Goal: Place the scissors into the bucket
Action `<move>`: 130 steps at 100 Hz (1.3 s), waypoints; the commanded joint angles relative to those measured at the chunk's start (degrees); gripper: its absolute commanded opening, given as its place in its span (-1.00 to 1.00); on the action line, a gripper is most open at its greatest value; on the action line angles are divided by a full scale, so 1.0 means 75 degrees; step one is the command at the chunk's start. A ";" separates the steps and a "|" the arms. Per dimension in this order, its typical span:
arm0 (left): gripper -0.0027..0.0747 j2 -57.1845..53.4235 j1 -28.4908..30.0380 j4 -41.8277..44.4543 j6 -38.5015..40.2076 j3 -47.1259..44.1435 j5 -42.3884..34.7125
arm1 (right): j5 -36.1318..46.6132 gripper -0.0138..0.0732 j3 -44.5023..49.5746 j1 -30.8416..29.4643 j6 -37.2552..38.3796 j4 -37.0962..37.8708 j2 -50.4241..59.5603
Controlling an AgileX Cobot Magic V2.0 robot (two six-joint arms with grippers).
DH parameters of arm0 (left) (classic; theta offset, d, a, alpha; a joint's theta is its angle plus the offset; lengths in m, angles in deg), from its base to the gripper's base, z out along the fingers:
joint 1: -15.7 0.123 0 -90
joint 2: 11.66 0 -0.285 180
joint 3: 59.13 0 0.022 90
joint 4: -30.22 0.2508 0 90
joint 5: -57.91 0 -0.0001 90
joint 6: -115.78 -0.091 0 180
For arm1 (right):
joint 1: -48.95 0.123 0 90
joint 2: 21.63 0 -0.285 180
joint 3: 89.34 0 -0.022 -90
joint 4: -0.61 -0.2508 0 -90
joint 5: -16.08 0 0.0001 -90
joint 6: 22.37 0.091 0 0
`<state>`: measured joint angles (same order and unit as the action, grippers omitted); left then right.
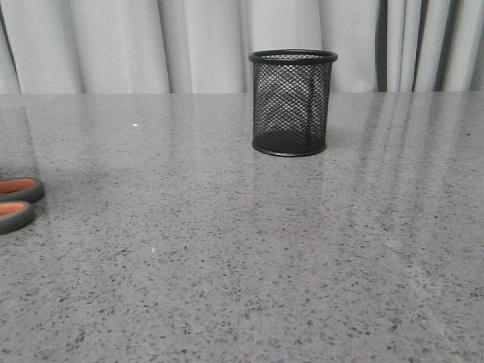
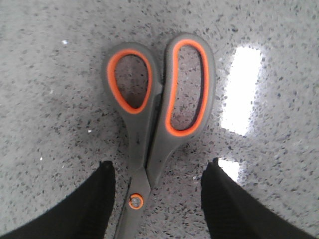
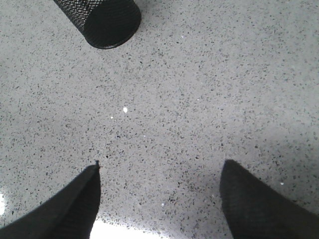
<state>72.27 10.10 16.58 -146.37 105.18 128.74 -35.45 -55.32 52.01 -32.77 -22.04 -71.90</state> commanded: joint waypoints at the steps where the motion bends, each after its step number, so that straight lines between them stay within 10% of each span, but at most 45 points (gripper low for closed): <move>1: 0.02 0.0074 0.0020 0.0024 -0.0308 0.0232 -0.0131 | 0.0336 0.37 -0.0242 0.0000 -0.0099 -0.0156 -0.0029; 130: 0.02 0.1504 0.0020 0.0064 -0.0671 0.0151 -0.0431 | 0.0303 0.37 -0.0242 0.0000 -0.0164 -0.0171 -0.0029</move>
<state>83.72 10.23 18.01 -151.30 105.93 125.45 -35.57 -55.32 52.01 -33.19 -22.04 -71.90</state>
